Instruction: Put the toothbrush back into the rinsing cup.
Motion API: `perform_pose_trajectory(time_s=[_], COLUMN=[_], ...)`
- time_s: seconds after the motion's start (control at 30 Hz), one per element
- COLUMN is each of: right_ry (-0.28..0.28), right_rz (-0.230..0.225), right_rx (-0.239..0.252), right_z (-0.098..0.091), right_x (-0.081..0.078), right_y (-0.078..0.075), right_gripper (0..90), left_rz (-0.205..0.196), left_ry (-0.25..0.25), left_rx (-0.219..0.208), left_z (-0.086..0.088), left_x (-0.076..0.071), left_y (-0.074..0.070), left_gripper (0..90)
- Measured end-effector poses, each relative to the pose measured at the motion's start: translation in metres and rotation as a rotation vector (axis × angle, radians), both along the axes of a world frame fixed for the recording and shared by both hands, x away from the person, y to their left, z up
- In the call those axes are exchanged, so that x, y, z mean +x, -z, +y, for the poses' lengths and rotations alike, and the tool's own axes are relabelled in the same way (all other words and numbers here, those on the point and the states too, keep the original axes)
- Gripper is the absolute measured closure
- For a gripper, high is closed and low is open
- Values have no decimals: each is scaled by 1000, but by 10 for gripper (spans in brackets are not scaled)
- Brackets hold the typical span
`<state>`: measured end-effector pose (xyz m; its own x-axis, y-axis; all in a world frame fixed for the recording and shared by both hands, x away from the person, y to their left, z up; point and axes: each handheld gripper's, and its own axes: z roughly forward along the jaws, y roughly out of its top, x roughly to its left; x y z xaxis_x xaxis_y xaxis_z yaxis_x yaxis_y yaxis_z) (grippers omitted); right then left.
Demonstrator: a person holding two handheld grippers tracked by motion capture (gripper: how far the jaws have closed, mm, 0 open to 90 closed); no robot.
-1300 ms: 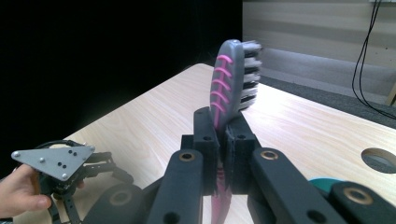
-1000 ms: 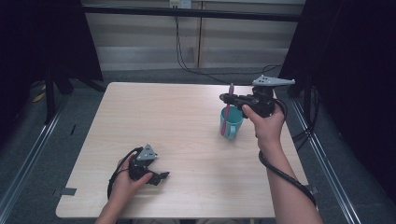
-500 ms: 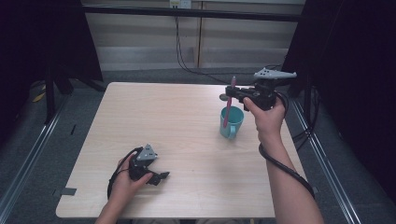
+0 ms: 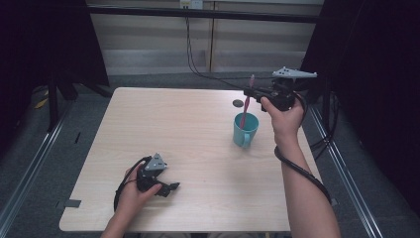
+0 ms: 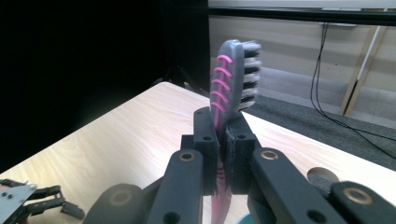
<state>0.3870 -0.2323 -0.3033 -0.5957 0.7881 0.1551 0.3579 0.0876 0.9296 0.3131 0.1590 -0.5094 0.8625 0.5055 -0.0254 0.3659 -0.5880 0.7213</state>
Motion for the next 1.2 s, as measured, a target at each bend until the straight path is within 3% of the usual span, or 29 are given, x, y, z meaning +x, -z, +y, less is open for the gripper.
perform_pose_trajectory(time_s=[0.73, 1.2], right_ry=[94, 121], right_rz=[-26, -6], right_rx=[-32, -39], right_z=[-11, -14], right_x=[18, 18], right_y=[19, 51], right_gripper=[852, 851], left_rz=[0, -1], left_ry=[0, -3], left_rx=[-1, -4], left_z=[0, 0], left_x=[0, 0], left_y=[0, 0], left_gripper=[120, 120])
